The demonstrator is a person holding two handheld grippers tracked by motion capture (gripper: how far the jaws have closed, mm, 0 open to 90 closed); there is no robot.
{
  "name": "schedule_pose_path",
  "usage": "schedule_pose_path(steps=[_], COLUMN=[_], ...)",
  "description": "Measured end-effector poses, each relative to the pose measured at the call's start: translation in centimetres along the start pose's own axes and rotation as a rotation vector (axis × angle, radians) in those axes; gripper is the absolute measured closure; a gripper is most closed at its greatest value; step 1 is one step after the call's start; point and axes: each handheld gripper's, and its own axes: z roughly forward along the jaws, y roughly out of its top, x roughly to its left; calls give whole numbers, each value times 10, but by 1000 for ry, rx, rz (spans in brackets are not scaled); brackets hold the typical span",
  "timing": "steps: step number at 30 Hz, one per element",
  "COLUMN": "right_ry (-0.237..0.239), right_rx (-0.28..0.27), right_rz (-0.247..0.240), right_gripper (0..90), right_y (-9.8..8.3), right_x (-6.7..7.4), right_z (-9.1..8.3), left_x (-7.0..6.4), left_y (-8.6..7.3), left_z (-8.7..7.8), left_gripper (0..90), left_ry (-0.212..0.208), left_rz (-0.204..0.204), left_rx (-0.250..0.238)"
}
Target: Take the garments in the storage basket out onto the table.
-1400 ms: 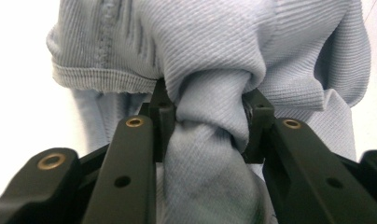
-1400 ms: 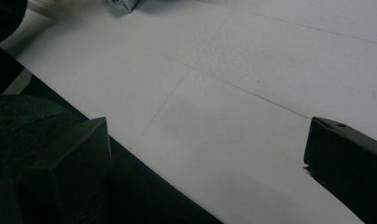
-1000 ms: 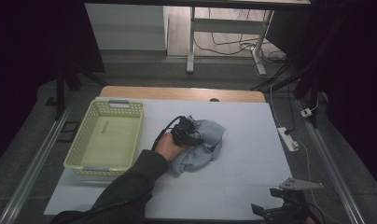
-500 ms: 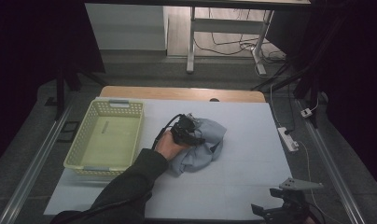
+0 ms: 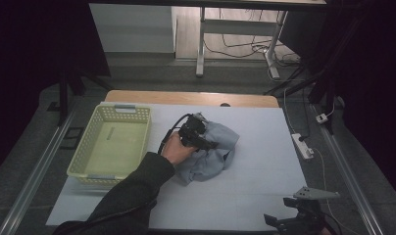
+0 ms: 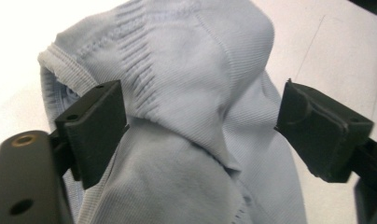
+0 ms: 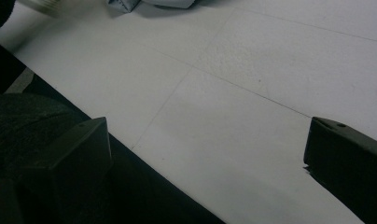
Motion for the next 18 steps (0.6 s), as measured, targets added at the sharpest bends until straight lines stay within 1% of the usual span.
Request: schedule_pose_path(steps=[2, 5, 8, 11, 14, 18], right_ry=[2, 2, 2, 0, -2, -3], right_rx=[0, -1, -1, -1, 0, 1], right_rz=[0, 1, 2, 2, 1, 1], right_gripper=[2, 2, 2, 2, 2, 2], right_y=[0, 0, 0, 0, 0, 0], right_x=[0, 0, 0, 0, 0, 0], right_z=[0, 0, 0, 0, 0, 0], left_x=[-1, -4, -7, -9, -9, -11], left_y=[2, 2, 0, -2, -6, -12], left_z=[-3, -7, -12, -17, -23, -31], left_gripper=[93, 33, 0, 0, 0, 0], left_ry=[-4, -22, -36, -49, -85, -100], left_rz=[5, 6, 6, 9, -13, 7], left_rx=[-7, -17, -39, -59, -92, -93])
